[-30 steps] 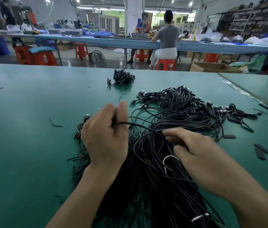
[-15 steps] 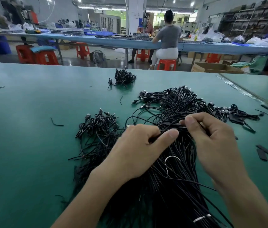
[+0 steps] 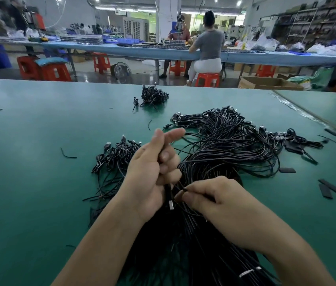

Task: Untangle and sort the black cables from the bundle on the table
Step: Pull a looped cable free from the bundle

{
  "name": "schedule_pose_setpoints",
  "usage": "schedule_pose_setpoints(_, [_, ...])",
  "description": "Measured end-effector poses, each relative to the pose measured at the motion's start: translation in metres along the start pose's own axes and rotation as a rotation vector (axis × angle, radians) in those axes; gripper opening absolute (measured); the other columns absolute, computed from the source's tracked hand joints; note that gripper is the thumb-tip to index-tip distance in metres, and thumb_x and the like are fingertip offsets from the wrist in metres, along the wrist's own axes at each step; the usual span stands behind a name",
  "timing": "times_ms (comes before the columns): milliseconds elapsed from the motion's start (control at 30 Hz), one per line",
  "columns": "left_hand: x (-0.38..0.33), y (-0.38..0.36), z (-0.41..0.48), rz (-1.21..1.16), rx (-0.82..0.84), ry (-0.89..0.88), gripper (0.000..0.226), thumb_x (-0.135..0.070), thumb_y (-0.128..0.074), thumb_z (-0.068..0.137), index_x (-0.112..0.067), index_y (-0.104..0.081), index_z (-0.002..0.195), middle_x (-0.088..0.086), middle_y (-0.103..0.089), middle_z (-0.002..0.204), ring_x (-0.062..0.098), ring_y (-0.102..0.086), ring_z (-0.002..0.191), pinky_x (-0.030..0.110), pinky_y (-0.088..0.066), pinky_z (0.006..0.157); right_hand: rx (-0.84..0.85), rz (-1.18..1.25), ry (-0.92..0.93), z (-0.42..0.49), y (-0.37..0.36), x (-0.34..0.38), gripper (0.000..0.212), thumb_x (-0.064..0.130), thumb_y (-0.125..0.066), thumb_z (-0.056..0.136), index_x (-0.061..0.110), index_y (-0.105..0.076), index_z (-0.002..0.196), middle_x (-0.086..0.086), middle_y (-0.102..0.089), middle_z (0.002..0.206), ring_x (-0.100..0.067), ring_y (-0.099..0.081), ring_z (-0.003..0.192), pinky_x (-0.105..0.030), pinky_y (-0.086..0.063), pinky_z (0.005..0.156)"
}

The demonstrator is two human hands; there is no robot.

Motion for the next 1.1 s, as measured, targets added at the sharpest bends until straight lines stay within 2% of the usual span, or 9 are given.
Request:
schedule_pose_setpoints(200, [0.0, 0.005, -0.002, 0.561, -0.111, -0.17, 0.033, -0.015, -0.041, 0.107, -0.006, -0.071, 0.096, -0.004, -0.063, 0.064, 0.005, -0.055, 0.054, 0.016, -0.045, 0.048, -0.104, -0.063, 0.114, -0.009, 0.016, 0.029, 0.028, 0.041, -0.057, 0.093, 0.02, -0.067, 0.078, 0.005, -0.061, 0.063, -0.003, -0.052, 0.056, -0.026, -0.044, 0.057])
schedule_pose_setpoints(267, [0.006, -0.007, -0.007, 0.677, 0.028, -0.103, 0.036, -0.014, -0.042, 0.107, -0.01, -0.072, 0.089, 0.0, -0.071, 0.07, 0.007, -0.065, 0.062, 0.017, -0.051, 0.056, -0.295, -0.027, 0.172, -0.011, 0.034, 0.033, 0.024, 0.042, -0.06, 0.089, 0.025, -0.072, 0.077, 0.013, -0.067, 0.071, -0.002, -0.062, 0.068, -0.019, -0.045, 0.064])
schedule_pose_setpoints(333, [0.017, -0.018, -0.014, 0.65, 0.18, 0.057, 0.041, -0.016, -0.04, 0.107, -0.013, -0.07, 0.079, 0.001, -0.072, 0.069, 0.008, -0.068, 0.061, 0.017, -0.053, 0.057, -0.424, 0.09, 0.197, -0.013, 0.048, 0.031, 0.02, 0.037, -0.071, 0.088, 0.026, -0.072, 0.073, 0.012, -0.067, 0.065, -0.001, -0.062, 0.059, -0.014, -0.045, 0.057])
schedule_pose_setpoints(467, [0.027, -0.026, -0.024, 0.676, 0.301, 0.245, 0.054, -0.036, -0.032, 0.108, -0.022, -0.07, 0.072, -0.003, -0.056, 0.051, 0.005, -0.046, 0.038, 0.014, -0.035, 0.037, -0.492, 0.315, 0.264, -0.014, 0.057, 0.024, 0.016, 0.024, -0.08, 0.079, 0.019, -0.067, 0.072, 0.002, -0.062, 0.049, -0.006, -0.05, 0.04, -0.014, -0.04, 0.046])
schedule_pose_setpoints(633, [0.03, -0.03, -0.029, 0.417, 0.374, 0.439, 0.057, -0.06, -0.036, 0.097, -0.021, -0.057, 0.062, -0.011, -0.027, 0.041, 0.001, -0.023, 0.031, 0.013, -0.019, 0.034, -0.478, 0.392, 0.142, -0.005, 0.052, 0.003, 0.026, 0.045, -0.075, 0.069, 0.021, -0.071, 0.078, -0.012, -0.067, 0.067, -0.021, -0.054, 0.059, -0.04, -0.047, 0.058])
schedule_pose_setpoints(800, [0.02, -0.041, -0.035, 0.012, 0.496, 0.543, 0.047, -0.046, -0.044, 0.095, -0.021, -0.05, 0.056, -0.012, -0.03, 0.039, 0.001, -0.026, 0.031, 0.015, -0.021, 0.031, -0.326, 0.554, 0.081, 0.002, 0.034, -0.001, 0.03, 0.053, -0.068, 0.078, 0.024, -0.069, 0.072, 0.009, -0.049, 0.053, -0.006, -0.039, 0.049, -0.016, -0.032, 0.045])
schedule_pose_setpoints(900, [0.007, -0.041, -0.025, -0.272, 0.357, 0.437, 0.041, -0.037, -0.052, 0.093, -0.011, -0.07, 0.068, -0.005, -0.051, 0.048, 0.004, -0.047, 0.037, 0.014, -0.04, 0.035, -0.259, 0.398, 0.006, 0.005, 0.023, -0.004, 0.022, 0.041, -0.062, 0.092, 0.032, -0.071, 0.074, 0.007, -0.05, 0.052, -0.011, -0.038, 0.048, -0.026, -0.031, 0.046])
schedule_pose_setpoints(1000, [0.002, -0.027, -0.011, -0.235, 0.141, 0.193, 0.044, -0.037, -0.052, 0.092, -0.004, -0.08, 0.085, 0.007, -0.074, 0.075, 0.017, -0.074, 0.066, 0.023, -0.059, 0.054, -0.144, 0.18, 0.013, 0.004, 0.012, 0.002, 0.029, 0.035, -0.058, 0.098, 0.038, -0.066, 0.07, 0.01, -0.045, 0.049, -0.008, -0.035, 0.048, -0.03, -0.031, 0.049])
schedule_pose_setpoints(1100, [0.003, -0.017, -0.003, -0.146, 0.093, 0.049, 0.046, -0.035, -0.049, 0.089, 0.0, -0.076, 0.102, 0.017, -0.075, 0.105, 0.026, -0.074, 0.097, 0.033, -0.062, 0.077, -0.077, 0.022, 0.029, 0.001, 0.011, 0.009, 0.026, 0.034, -0.058, 0.097, 0.022, -0.066, 0.076, 0.008, -0.043, 0.05, -0.006, -0.034, 0.048, -0.03, -0.033, 0.048])
Point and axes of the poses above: each hand's wrist, its own z-axis towards the middle knuckle, its own y-axis out of the back of the hand, x = y × z, the point moved 7 cm from there along z, towards the middle knuckle
